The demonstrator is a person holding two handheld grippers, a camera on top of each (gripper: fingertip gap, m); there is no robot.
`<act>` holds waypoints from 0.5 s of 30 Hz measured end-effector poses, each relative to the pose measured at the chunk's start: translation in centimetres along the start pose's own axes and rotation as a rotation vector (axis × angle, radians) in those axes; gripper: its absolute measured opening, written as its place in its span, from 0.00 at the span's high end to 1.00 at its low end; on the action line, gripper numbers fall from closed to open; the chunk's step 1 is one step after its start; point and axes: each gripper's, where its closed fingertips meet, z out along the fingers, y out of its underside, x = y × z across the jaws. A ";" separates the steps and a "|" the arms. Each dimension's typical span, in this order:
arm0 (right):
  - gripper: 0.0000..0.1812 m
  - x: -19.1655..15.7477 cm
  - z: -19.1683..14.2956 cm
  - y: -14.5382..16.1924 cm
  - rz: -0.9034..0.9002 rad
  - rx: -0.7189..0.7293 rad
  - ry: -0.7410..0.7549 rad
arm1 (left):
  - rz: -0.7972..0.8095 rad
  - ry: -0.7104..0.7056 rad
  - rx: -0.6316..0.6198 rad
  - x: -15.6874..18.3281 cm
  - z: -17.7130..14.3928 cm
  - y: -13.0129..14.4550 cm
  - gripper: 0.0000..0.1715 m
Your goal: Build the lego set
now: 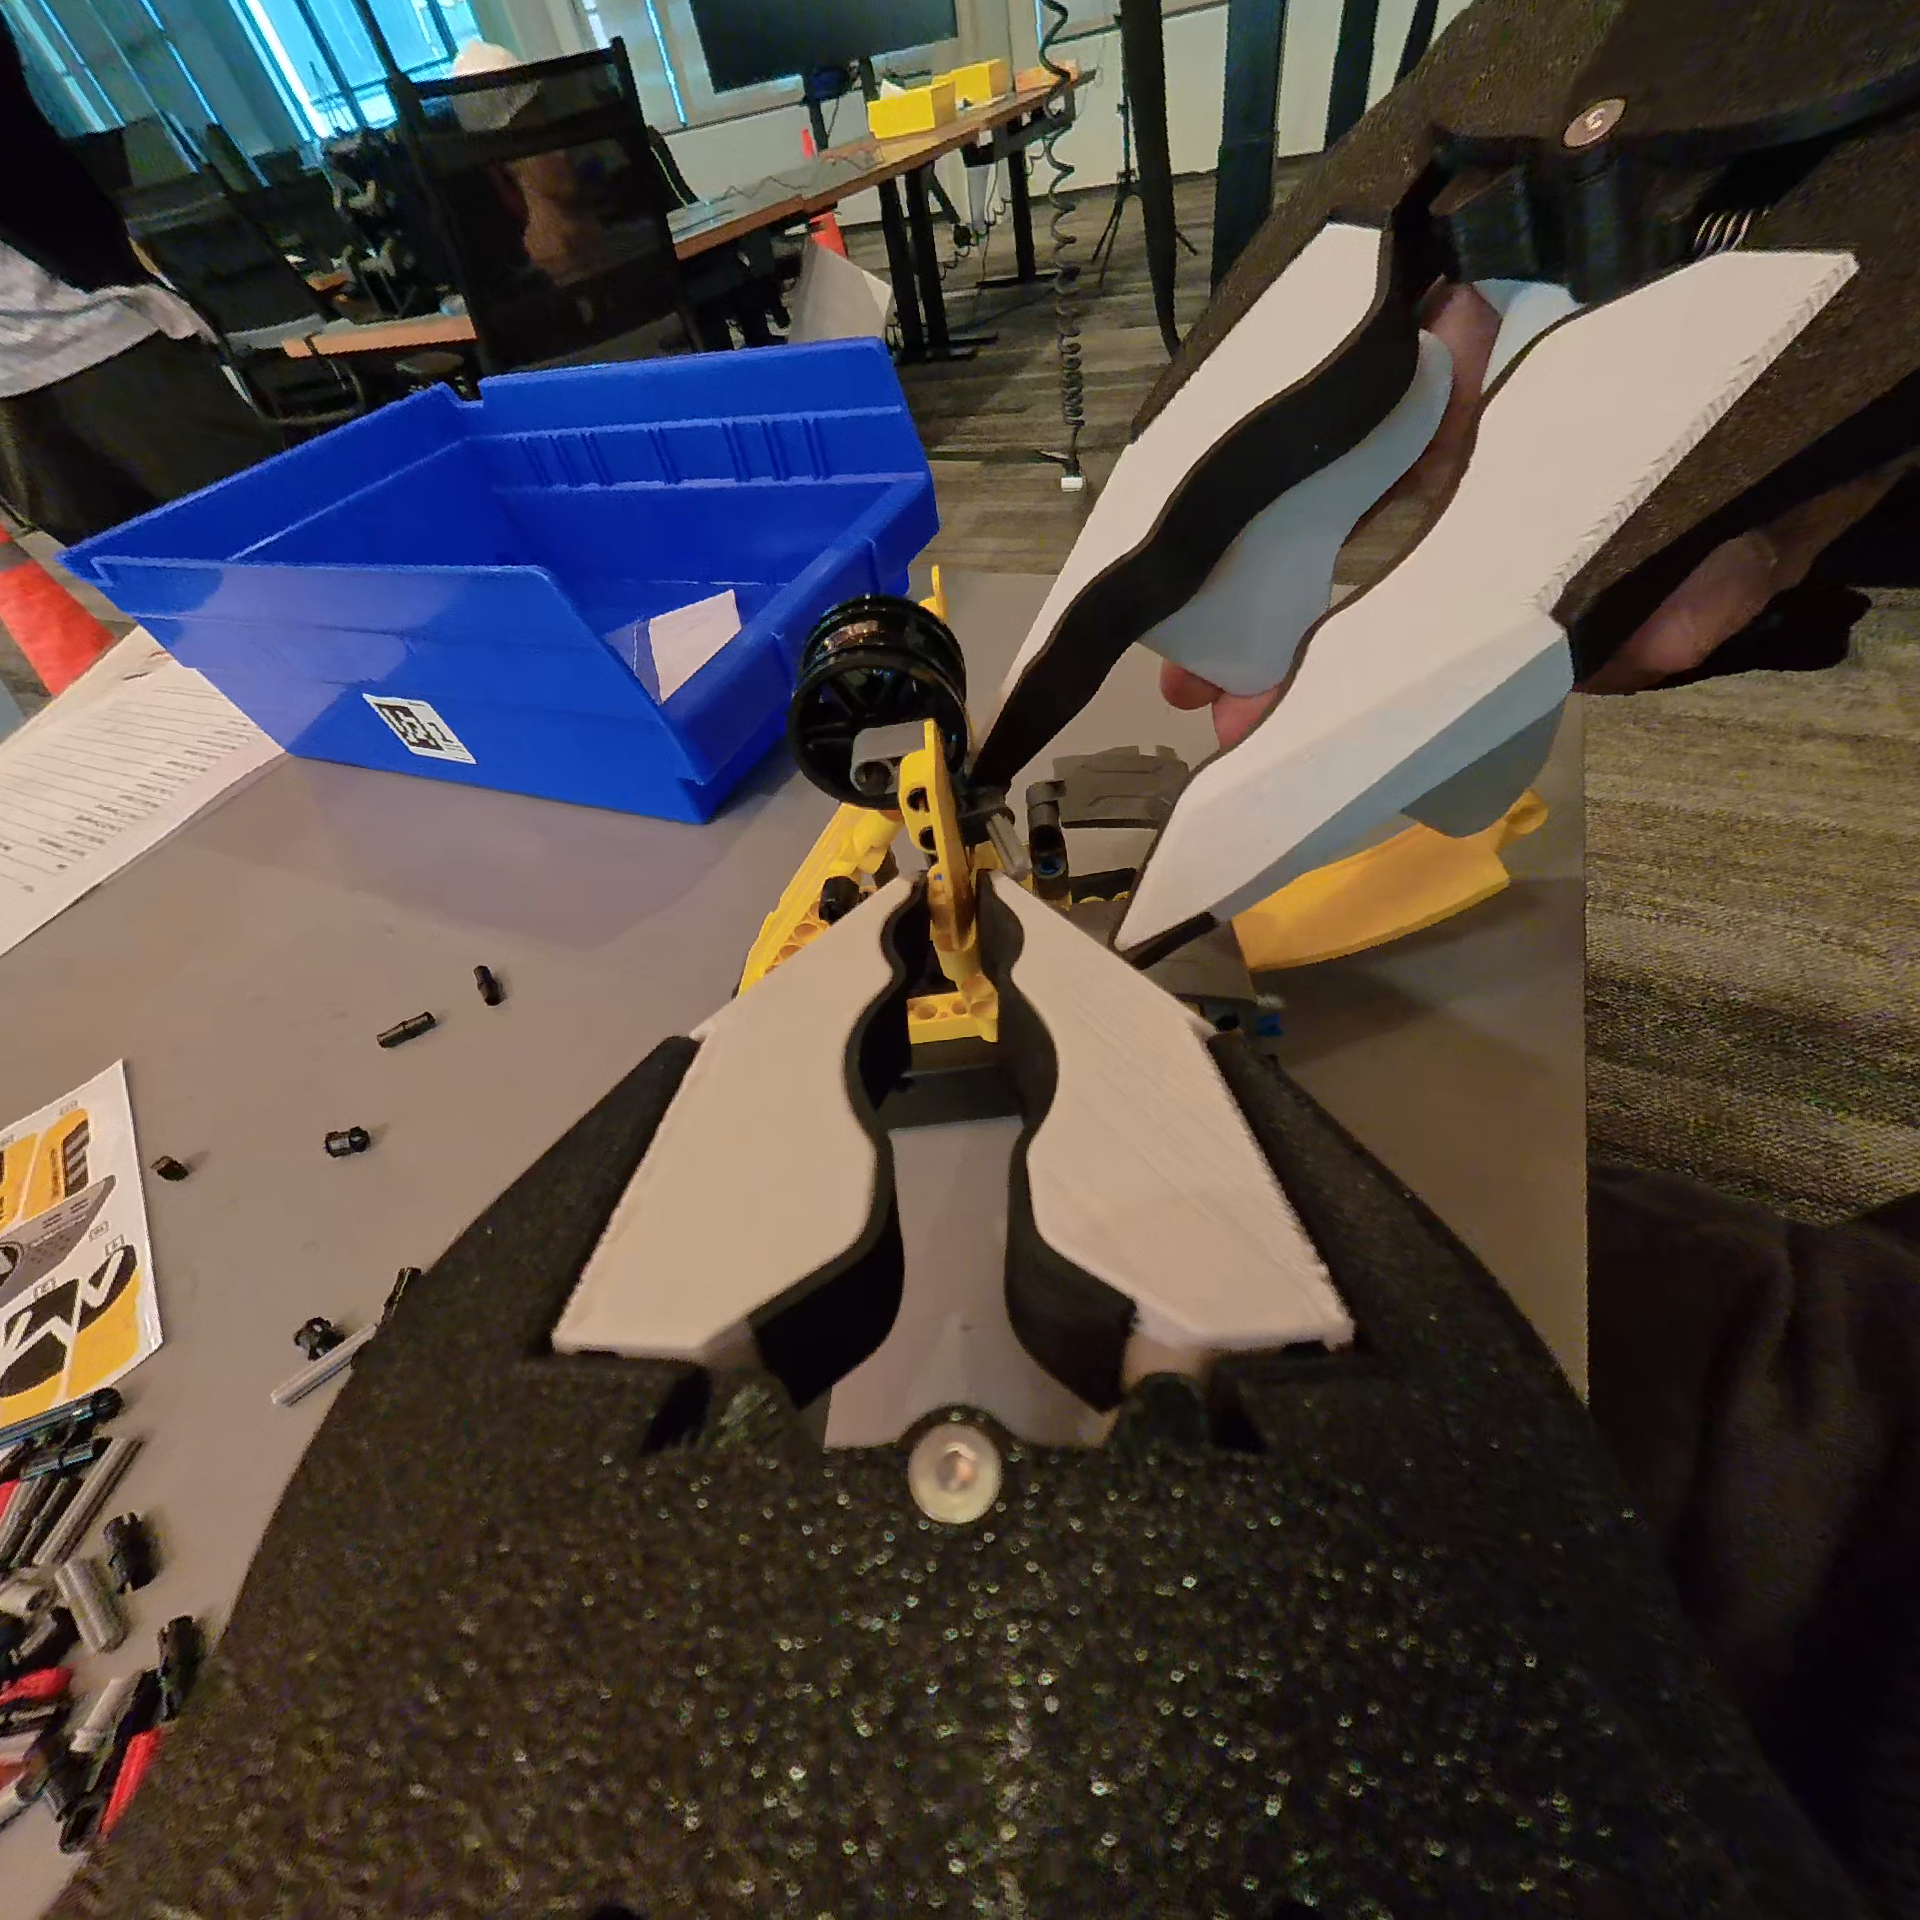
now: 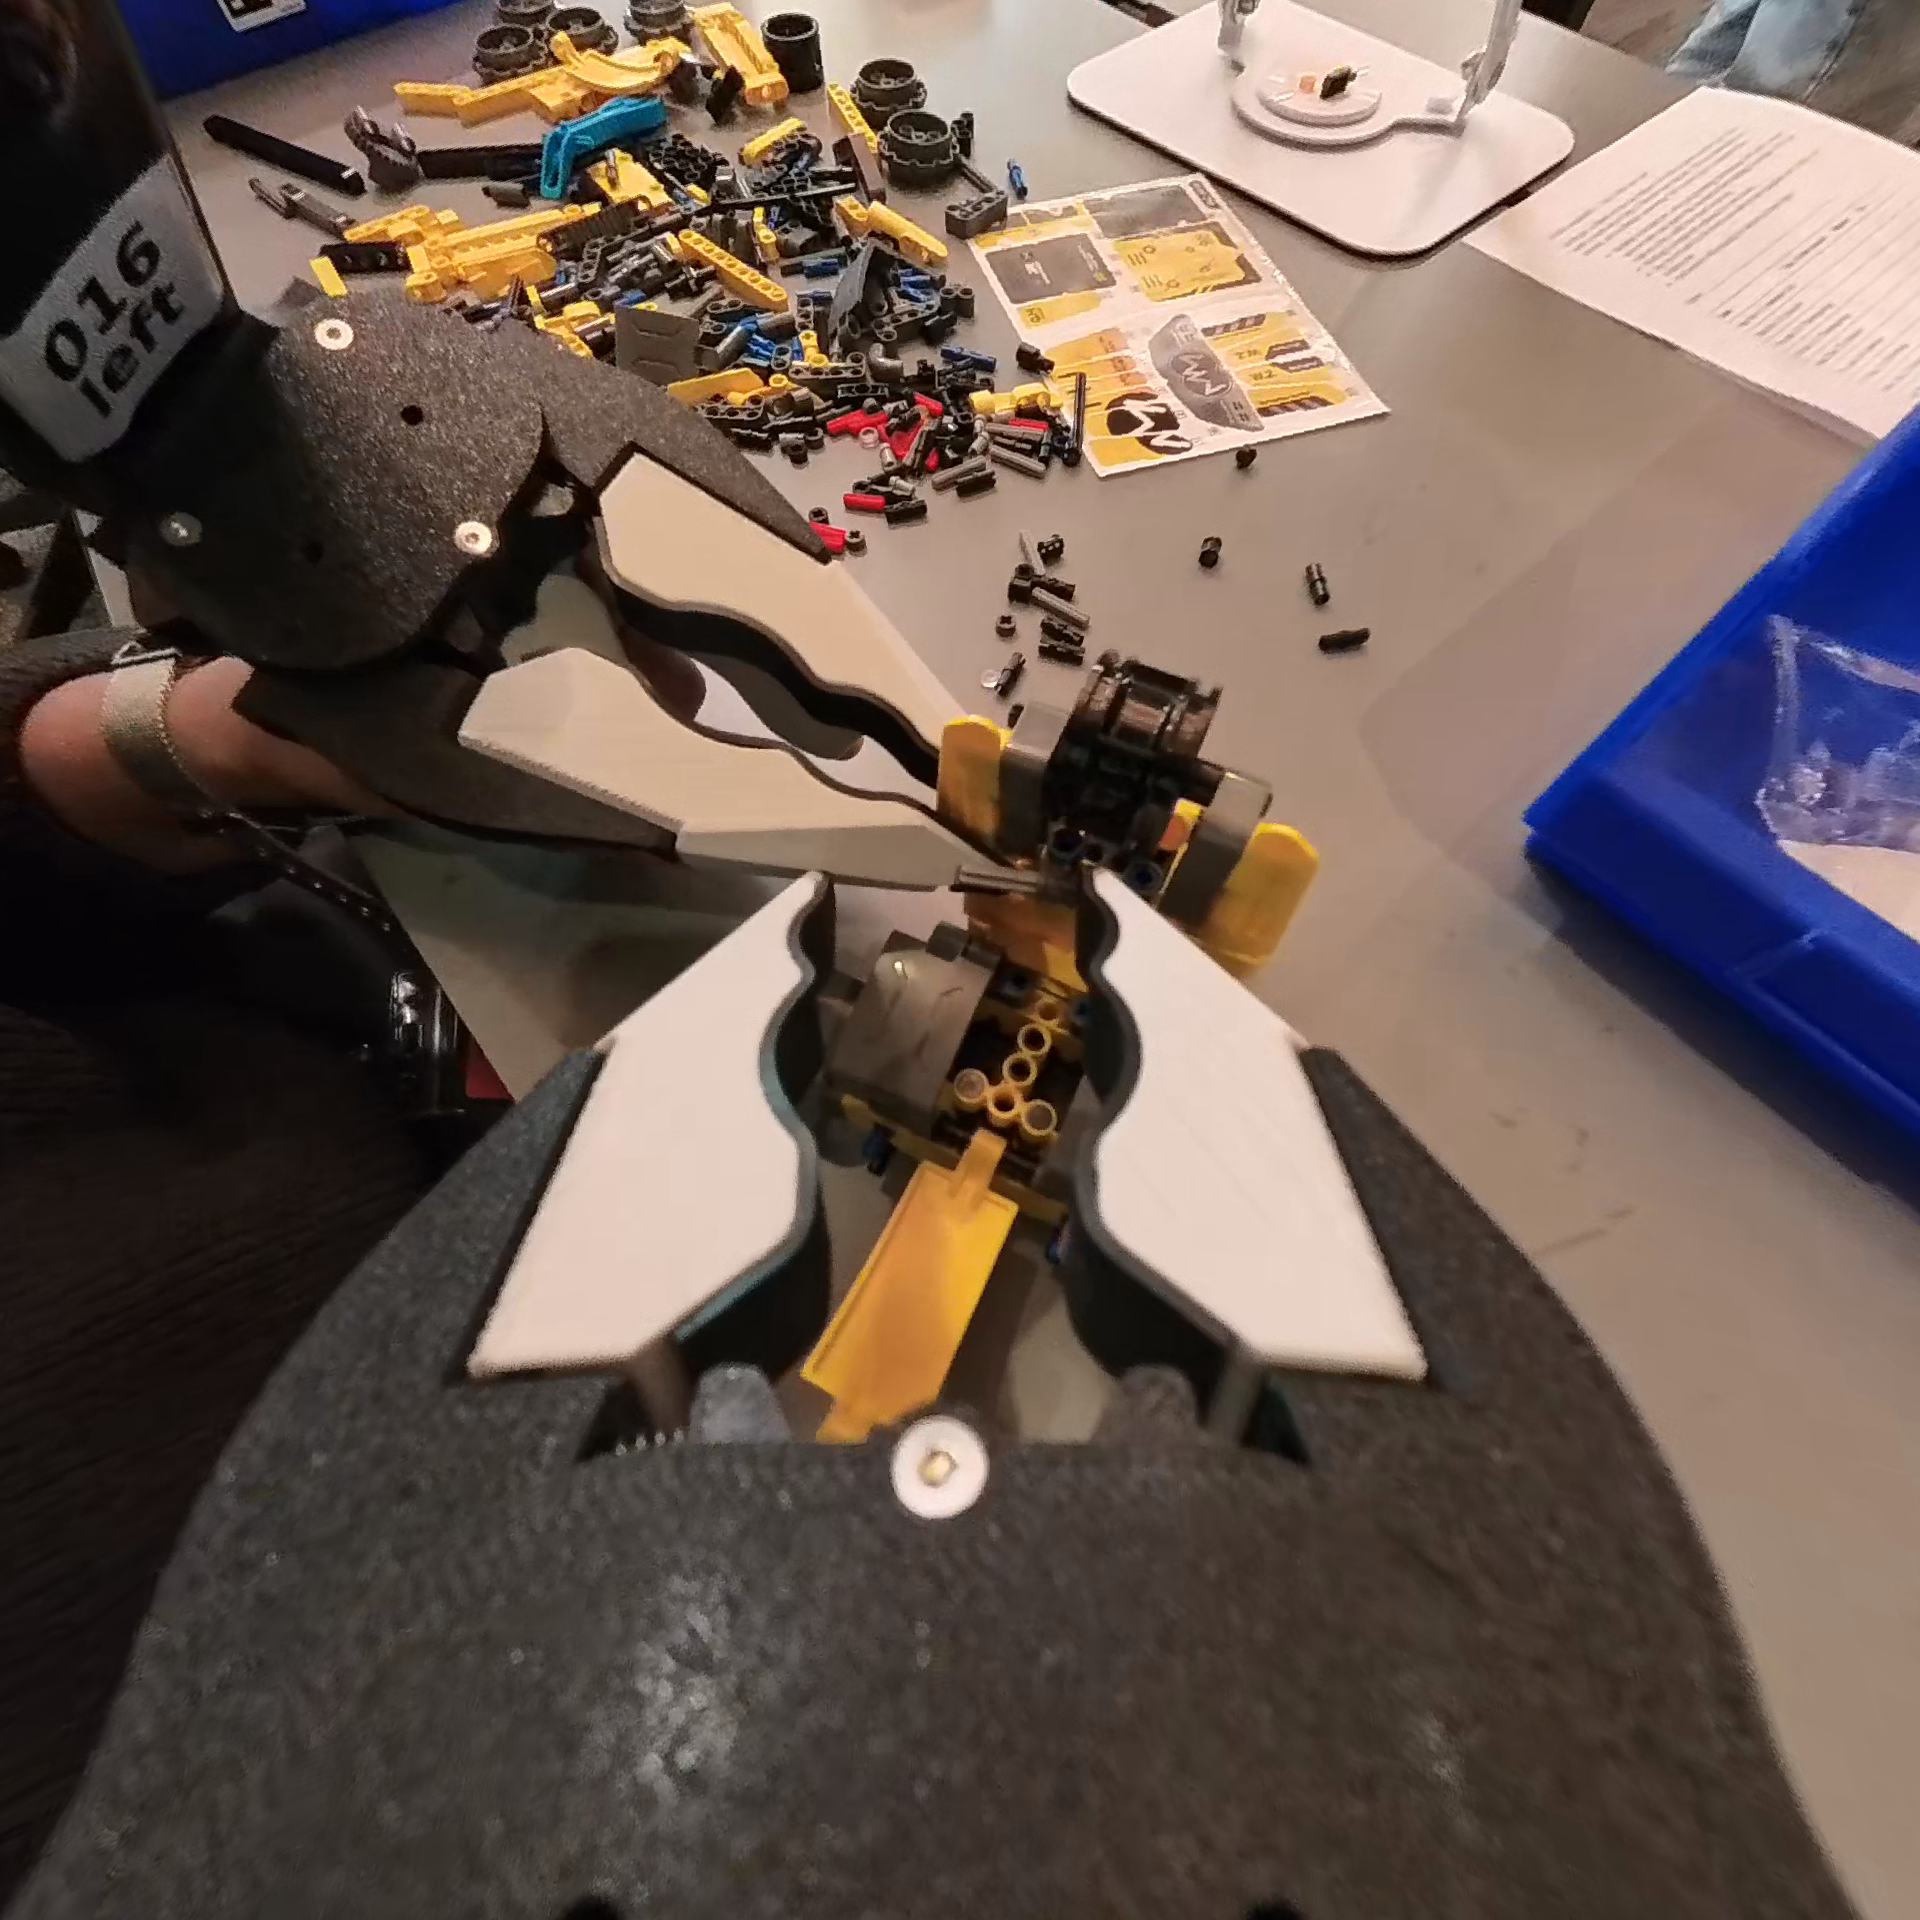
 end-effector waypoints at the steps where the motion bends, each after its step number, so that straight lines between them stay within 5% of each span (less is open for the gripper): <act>1: 0.75 0.1 0.0 0.0 -0.011 0.000 0.001 | 0.001 -0.001 0.000 0.0 0.0 0.0 0.96; 8: 0.87 1.1 -0.5 0.2 -0.085 0.068 0.021 | 0.013 0.000 0.016 0.1 -0.4 -0.1 0.91; 11: 1.00 2.5 -1.3 -0.4 -0.068 0.155 0.095 | 0.024 0.012 0.041 0.4 -0.8 -0.4 0.90; 15: 1.00 2.5 -1.5 -0.3 -0.042 0.192 0.059 | 0.001 0.070 0.026 0.8 -0.6 -0.2 0.90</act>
